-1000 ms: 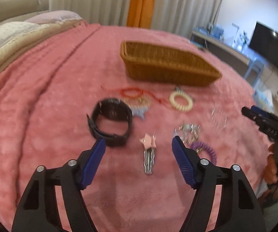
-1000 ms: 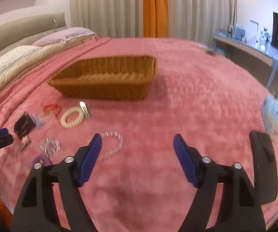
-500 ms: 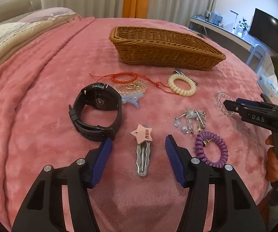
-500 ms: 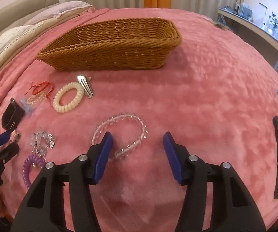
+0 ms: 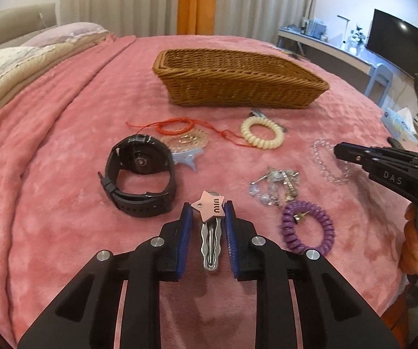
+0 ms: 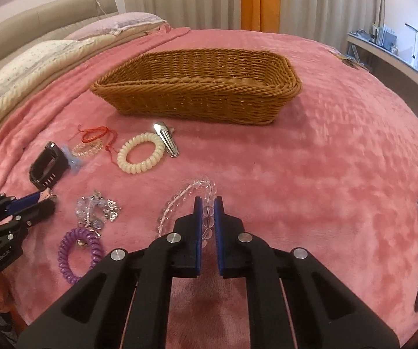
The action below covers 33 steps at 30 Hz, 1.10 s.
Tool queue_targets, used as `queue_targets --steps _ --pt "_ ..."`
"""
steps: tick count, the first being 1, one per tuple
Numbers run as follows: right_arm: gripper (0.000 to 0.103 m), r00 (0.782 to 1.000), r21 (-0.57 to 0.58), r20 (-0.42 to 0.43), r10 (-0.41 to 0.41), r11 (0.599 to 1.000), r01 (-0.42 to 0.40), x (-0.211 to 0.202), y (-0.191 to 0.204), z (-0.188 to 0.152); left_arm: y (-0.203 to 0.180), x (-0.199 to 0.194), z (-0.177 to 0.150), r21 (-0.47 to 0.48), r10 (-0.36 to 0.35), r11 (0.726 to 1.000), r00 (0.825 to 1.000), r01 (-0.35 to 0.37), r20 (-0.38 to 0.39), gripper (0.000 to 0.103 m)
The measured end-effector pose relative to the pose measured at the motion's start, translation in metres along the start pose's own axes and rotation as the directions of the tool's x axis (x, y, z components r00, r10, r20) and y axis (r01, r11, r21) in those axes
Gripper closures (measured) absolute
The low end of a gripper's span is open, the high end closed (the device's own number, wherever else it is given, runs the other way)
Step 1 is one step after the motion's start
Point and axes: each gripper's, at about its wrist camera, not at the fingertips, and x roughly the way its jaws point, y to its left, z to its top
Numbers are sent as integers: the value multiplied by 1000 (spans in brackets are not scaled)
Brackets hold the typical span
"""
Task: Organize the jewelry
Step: 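Carry the clip and bracelet into the wicker basket and open both tools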
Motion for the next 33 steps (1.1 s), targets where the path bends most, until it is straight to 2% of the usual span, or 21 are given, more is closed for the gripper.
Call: queue_targets --steps 9,20,28,33 --pt "97 997 32 12 81 996 -81 -18 -4 8 -14 -18 13 10 -34 999 997 33 66 82" --pt "97 996 21 41 73 997 -74 -46 -11 33 -26 -38 54 34 -57 998 989 52 138 82" --pt "97 991 6 126 45 999 -46 -64 -20 96 -28 -34 122 29 -68 998 978 64 199 82" --pt "97 990 22 137 44 999 -48 -37 -27 140 -25 1 166 33 -38 999 978 32 203 82"
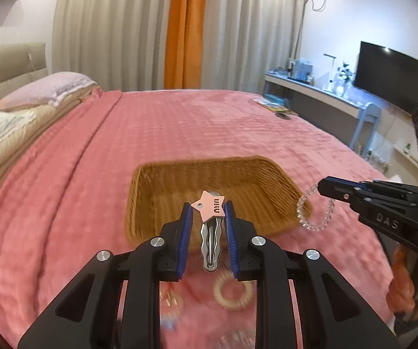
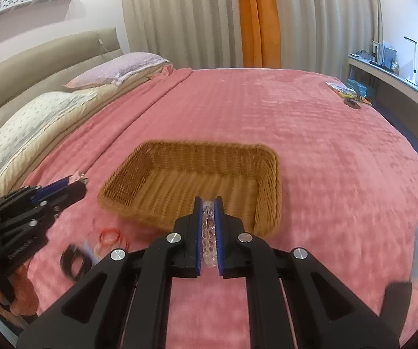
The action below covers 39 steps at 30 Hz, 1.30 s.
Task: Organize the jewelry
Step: 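Carry the clip and bracelet into the wicker basket and open both tools, then grasp the black watch with the left tool while the right tool grasps the purple coil bracelet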
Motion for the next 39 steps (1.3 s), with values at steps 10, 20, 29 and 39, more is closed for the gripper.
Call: queue_targets --steps 10,20,29,39 --pt "97 994 25 -96 50 999 -48 93 -4 14 14 100 0 -24 -12 1000 990 8 -143 82" --pt "96 990 75 -137 -33 996 44 112 -36 -1 13 119 -10 -14 -26 1000 978 24 -207 60" --pt "49 999 68 -42 8 998 -6 43 -23 -7 23 25 -10 -48 -41 998 996 37 -80 28" --pt "46 1000 11 9 29 1000 -30 -43 27 -59 61 -96 -54 -157 -3 988 1000 7 25 23"
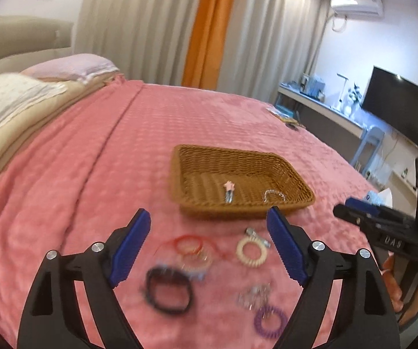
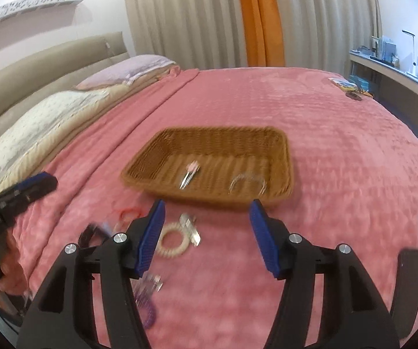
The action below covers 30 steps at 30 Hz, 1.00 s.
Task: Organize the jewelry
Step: 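Grasp the black watch with the left tool while the right tool grasps the purple coil bracelet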
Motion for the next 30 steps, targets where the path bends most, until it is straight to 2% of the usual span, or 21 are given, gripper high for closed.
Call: queue_targets --steps 6,10,14,16,21,24,25,26,29,30 --pt "46 997 -23 -79 8 1000 -10 4 28 -48 32 -9 -32 -85 14 996 999 -17 -36 23" --pt "46 988 -20 -153 19 1000 -22 19 40 -81 51 9 -54 -123 59 990 993 -71 -102 23" --pt "48 978 -34 -206 15 999 -22 31 49 -103 64 26 -71 -155 69 984 986 -93 -154 24" --pt "56 973 -48 -231 15 999 -26 37 54 -112 71 33 -74 -178 63 980 983 -94 -170 25" --pt "63 963 -76 -270 3 997 -25 47 62 -120 78 46 -82 -194 69 975 977 -108 -200 30" --pt "65 961 -98 -278 -9 995 -19 52 67 -120 79 56 -82 -182 83 975 970 -126 -228 39" --pt "65 959 -107 -282 -16 994 -15 53 69 -121 78 61 -83 -176 85 976 967 -129 -241 46" --pt "66 958 -118 -285 -27 993 -7 55 72 -121 77 64 -83 -172 87 976 964 -133 -253 47" --pt "80 957 -165 -286 -58 986 11 59 79 -122 75 72 -82 -152 112 976 956 -158 -271 47" --pt "88 956 -172 -287 -54 985 4 59 82 -122 74 72 -82 -148 114 976 956 -158 -271 47"
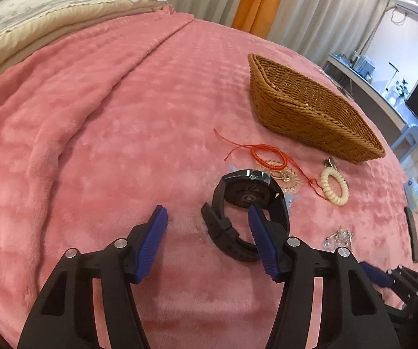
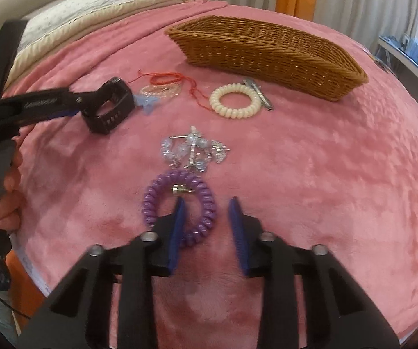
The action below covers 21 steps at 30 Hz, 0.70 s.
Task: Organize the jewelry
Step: 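Grasp the black watch with the left tool while the right tool grasps the purple coil bracelet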
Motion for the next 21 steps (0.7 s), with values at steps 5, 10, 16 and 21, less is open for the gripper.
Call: queue_targets --steps 5,10,16,21 --pt "93 999 -6 29 -14 1000 14 -9 -3 0 -3 2 0 11 6 1000 1000 -6 -3 47" --pt "93 995 24 98 -26 999 24 -28 -17 4 -6 4 0 24 11 1000 1000 -11 -4 50" --pt "93 990 100 96 -108 990 98 -26 -57 10 -9 7 -1 37 26 999 1000 -25 -17 64" --pt "93 988 151 65 -140 980 129 -16 -92 8 -13 10 -1 55 53 997 998 -52 -19 88"
